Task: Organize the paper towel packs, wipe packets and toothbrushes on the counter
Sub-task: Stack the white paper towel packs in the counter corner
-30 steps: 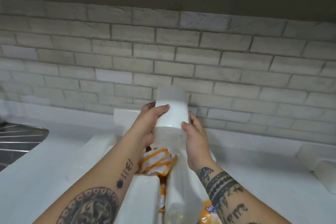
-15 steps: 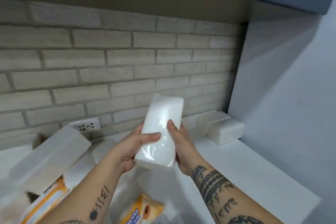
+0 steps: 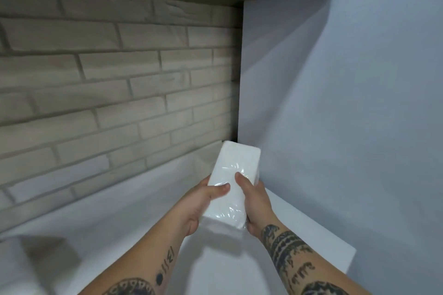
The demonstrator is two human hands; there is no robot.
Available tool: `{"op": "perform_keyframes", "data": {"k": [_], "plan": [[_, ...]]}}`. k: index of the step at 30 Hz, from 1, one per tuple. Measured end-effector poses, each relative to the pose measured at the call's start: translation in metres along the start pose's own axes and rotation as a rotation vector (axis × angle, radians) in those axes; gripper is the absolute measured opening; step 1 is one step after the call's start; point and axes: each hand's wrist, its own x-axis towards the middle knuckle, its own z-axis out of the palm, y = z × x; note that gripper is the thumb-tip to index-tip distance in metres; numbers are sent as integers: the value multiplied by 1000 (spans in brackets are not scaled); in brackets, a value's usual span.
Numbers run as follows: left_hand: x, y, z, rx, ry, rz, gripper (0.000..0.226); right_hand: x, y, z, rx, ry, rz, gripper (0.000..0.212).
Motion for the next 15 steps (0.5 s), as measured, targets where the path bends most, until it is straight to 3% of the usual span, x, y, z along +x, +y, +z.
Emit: {"op": "perform_keyframes", "data": {"k": [8,15], "plan": [[98,-27,47,97,2,-86,33,64,0,-74,-18,126,-1,37],[147,-36,60,122,-11,-126,34,89,-3,-95,12,171,-18,29]]}}
